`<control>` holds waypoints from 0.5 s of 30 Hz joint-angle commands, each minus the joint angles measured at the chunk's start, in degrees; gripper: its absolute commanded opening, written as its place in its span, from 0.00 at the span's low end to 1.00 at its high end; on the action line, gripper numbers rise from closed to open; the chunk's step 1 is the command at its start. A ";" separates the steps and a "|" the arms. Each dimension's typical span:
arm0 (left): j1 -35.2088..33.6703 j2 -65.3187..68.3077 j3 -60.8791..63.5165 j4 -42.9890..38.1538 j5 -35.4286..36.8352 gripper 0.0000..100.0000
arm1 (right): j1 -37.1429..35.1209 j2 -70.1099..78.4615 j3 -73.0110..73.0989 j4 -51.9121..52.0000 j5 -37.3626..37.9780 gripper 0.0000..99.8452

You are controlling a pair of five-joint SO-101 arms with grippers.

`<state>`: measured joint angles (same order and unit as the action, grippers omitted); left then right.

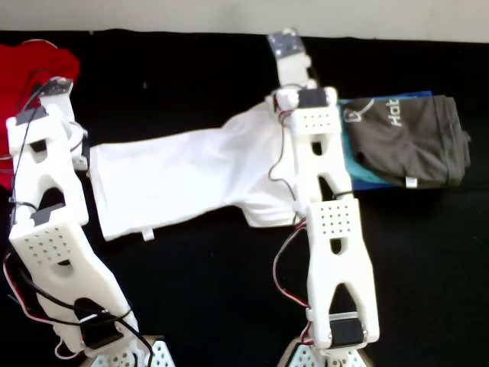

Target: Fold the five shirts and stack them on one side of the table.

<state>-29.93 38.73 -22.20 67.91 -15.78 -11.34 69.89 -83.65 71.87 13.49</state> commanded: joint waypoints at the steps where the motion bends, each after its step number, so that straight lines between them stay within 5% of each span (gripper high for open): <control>1: 0.92 -1.54 -7.69 7.03 1.14 0.01 | -0.75 -0.75 -11.38 4.70 -0.18 0.05; 9: 10.77 -4.70 -14.11 20.66 2.29 0.01 | -5.14 1.36 -7.25 -0.75 -0.18 0.05; 15: 9.80 3.30 -13.41 18.73 2.29 0.01 | -3.03 4.00 -1.01 -4.88 -0.18 0.05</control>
<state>-18.42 40.22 -34.24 88.13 -14.11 -15.74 74.37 -85.23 69.14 13.49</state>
